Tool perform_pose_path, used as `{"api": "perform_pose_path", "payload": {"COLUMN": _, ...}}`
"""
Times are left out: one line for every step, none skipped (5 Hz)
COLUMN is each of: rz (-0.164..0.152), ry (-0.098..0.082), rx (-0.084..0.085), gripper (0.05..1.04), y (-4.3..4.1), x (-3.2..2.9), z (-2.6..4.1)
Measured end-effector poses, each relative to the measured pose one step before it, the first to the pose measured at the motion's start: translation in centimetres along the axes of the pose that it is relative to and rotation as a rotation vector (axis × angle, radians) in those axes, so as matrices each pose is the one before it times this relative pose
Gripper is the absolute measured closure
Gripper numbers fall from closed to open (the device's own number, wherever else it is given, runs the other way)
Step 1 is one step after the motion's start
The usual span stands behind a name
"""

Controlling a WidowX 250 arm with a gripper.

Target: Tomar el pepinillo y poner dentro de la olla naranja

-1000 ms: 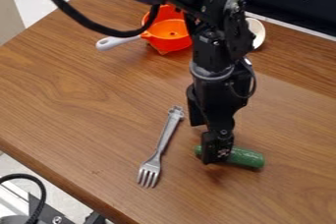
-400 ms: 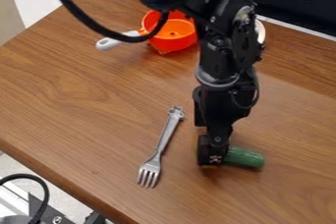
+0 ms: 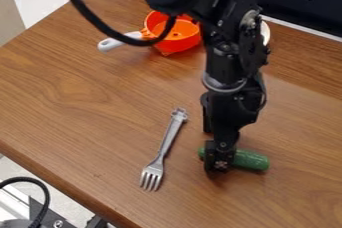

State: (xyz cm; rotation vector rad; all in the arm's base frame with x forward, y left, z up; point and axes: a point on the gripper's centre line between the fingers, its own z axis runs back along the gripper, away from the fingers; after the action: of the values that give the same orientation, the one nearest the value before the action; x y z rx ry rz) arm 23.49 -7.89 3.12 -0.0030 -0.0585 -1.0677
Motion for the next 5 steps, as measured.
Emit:
{"api": "perform_pose_path", "payload": {"rz": -0.0021, "ry": -0.0136, "rx": 0.0058, "gripper": 0.188, "y": -0.050, "x": 0.118, "z": -0.021}}
{"api": "perform_pose_path", "payload": {"rz": -0.0074, "ry": -0.0094, "rx": -0.0007, "gripper": 0.473, "y": -0.248, "x": -0.157, "z": 0.009}}
{"api": "perform_pose_path", "payload": {"rz": -0.0128, "ry": -0.0054, "rx": -0.0068, "gripper": 0.747, "y": 0.027, "x": -0.085, "z": -0.019}}
{"api": "perform_pose_path", "payload": {"rz": -0.0035, "ry": -0.0040, "rx": -0.0130, "gripper": 0.814, "y": 0.039, "x": -0.146, "z": 0.039}}
{"api": "perform_pose_path", "payload": {"rz": 0.0116, "ry": -0.0076, "rx": -0.0210, "gripper": 0.814, "y": -0.089, "x": -0.231, "z": 0.145}}
